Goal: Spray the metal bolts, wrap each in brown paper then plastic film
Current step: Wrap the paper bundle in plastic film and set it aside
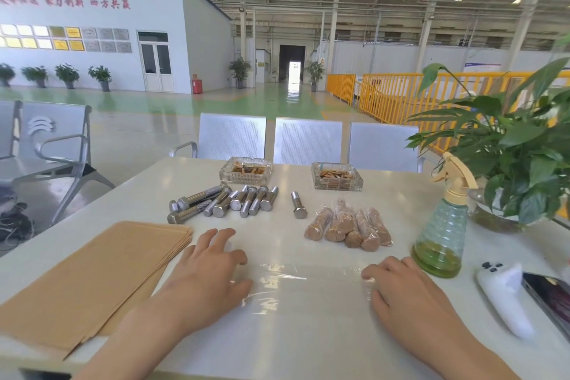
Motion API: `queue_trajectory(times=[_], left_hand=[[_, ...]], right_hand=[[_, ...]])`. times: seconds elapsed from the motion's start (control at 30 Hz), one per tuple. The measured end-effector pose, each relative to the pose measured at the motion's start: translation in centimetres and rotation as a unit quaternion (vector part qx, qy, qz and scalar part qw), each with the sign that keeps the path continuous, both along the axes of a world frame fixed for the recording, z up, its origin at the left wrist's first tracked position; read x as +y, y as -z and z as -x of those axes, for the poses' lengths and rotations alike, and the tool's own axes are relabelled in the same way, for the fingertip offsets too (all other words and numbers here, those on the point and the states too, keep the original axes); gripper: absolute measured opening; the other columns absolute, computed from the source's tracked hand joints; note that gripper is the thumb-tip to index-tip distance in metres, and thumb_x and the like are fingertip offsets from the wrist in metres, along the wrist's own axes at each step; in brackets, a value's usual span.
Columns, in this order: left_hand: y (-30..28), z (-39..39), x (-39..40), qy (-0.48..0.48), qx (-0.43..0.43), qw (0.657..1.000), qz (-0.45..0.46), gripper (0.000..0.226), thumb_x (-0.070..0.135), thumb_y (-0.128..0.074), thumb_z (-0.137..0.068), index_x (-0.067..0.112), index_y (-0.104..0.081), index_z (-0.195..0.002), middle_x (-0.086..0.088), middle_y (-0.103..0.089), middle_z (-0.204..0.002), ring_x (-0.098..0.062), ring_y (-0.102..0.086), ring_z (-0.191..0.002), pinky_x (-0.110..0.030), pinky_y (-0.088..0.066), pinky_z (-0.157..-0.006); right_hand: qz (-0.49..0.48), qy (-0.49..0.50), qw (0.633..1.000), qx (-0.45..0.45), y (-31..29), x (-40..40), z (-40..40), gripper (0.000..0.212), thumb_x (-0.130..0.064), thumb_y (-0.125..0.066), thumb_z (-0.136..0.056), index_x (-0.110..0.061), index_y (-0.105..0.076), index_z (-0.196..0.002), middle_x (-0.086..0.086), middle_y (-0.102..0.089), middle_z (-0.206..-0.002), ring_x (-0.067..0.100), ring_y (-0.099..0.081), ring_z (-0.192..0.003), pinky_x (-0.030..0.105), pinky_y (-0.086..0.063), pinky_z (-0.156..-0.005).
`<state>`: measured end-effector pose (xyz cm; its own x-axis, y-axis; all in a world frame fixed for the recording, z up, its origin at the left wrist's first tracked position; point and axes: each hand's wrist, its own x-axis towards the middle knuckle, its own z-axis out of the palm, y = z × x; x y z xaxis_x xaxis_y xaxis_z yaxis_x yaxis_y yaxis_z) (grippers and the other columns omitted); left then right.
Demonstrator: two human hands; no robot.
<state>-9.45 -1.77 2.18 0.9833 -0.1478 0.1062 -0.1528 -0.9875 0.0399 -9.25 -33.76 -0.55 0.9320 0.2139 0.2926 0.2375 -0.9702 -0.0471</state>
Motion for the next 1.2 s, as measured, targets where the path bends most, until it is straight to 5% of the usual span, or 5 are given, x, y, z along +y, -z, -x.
queue_trajectory(times=[0.2,0.4,0.67,1.03,1.2], left_hand=[[-1.1,-2.3,3.1,-0.115,-0.174,0.962,0.176,0.028,0.027,-0.051,-0.099,0.028,-0.063,-0.125,0.001,-0.054,-0.129,-0.027,-0.053,-0.119,-0.039,-0.050,-0.087],[-0.3,-3.4,7.6,-0.289,0.034,0.955,0.056,0.028,0.025,-0.051,-0.091,0.021,-0.059,-0.118,-0.002,-0.057,-0.123,-0.027,-0.051,-0.118,-0.037,-0.050,-0.093],[-0.1,-2.2,8.0,-0.276,-0.023,0.955,0.105,0.023,0.016,-0.050,-0.089,0.024,-0.063,-0.072,0.000,-0.060,-0.093,-0.026,-0.059,-0.090,-0.032,-0.050,-0.070],[-0.3,-1.8,7.3,-0.308,-0.087,0.940,0.115,0.030,0.035,-0.054,-0.094,0.014,-0.063,-0.075,-0.005,-0.061,-0.087,-0.025,-0.057,-0.074,-0.031,-0.043,-0.057],[-2.3,-1.4,3.7,-0.173,-0.214,0.934,0.229,0.018,0.035,-0.061,-0.090,0.025,-0.056,-0.076,0.004,-0.063,-0.073,-0.022,-0.059,-0.069,-0.034,-0.042,-0.055]], right_hand=[[-0.042,0.001,0.999,0.003,0.3,1.1,-1.7,0.031,-0.029,-0.039,-0.103,-0.042,-0.055,-0.126,-0.020,-0.052,-0.121,0.008,-0.043,-0.114,0.025,-0.040,-0.092],[-0.054,-0.001,0.998,0.017,0.9,1.9,-2.2,0.029,-0.032,-0.038,-0.103,-0.041,-0.058,-0.121,-0.020,-0.053,-0.115,0.008,-0.045,-0.110,0.025,-0.039,-0.083],[-0.059,0.005,0.998,0.033,1.1,1.9,-2.8,0.027,-0.031,-0.039,-0.100,-0.040,-0.060,-0.115,-0.019,-0.052,-0.110,0.009,-0.047,-0.106,0.027,-0.041,-0.083],[-0.065,0.004,0.997,0.031,0.8,0.3,-2.9,0.030,-0.029,-0.041,-0.102,-0.041,-0.062,-0.119,-0.022,-0.057,-0.113,0.009,-0.048,-0.109,0.025,-0.041,-0.087],[-0.094,0.017,0.995,0.023,0.9,0.1,-3.1,0.031,-0.023,-0.043,-0.102,-0.040,-0.065,-0.116,-0.022,-0.059,-0.116,0.008,-0.050,-0.110,0.025,-0.042,-0.089]])
